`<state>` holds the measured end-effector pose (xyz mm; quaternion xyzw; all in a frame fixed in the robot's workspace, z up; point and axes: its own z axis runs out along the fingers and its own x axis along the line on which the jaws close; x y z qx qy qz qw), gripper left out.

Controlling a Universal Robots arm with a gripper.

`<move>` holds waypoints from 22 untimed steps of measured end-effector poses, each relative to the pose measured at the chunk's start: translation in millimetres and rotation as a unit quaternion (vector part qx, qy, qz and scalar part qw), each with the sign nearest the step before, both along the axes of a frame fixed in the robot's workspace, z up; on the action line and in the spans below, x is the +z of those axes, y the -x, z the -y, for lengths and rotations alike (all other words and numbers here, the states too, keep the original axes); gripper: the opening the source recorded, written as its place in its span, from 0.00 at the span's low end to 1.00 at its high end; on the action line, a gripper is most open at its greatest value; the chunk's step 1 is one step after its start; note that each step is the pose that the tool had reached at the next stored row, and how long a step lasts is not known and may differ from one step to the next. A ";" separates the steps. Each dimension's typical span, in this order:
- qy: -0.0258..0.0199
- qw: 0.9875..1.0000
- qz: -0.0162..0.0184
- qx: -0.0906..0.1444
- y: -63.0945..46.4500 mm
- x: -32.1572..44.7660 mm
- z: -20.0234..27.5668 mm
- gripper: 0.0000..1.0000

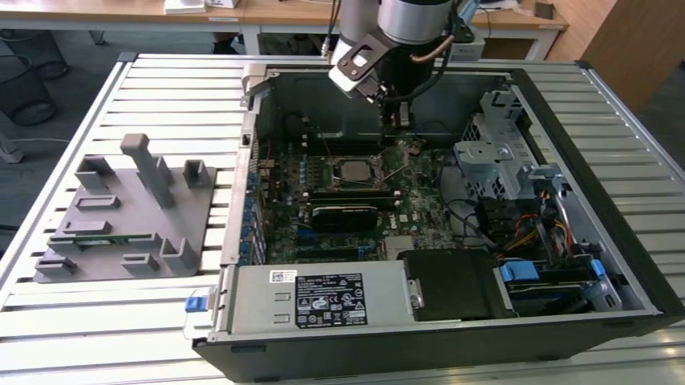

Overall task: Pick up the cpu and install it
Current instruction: 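Close the cpu cover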

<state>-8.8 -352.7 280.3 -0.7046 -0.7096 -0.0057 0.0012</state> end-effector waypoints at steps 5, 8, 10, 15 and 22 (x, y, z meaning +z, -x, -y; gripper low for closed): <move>0.000 1.000 0.000 0.000 -6.4 -3.1 -0.2 0.11; 0.000 1.000 0.000 0.000 -11.3 -6.1 -1.1 0.11; 0.000 1.000 0.000 0.000 -15.6 -7.7 -2.1 0.11; 0.000 1.000 0.000 0.000 -25.1 -11.9 -4.4 0.11; 0.000 1.000 0.000 0.000 -33.5 -15.7 -6.0 0.11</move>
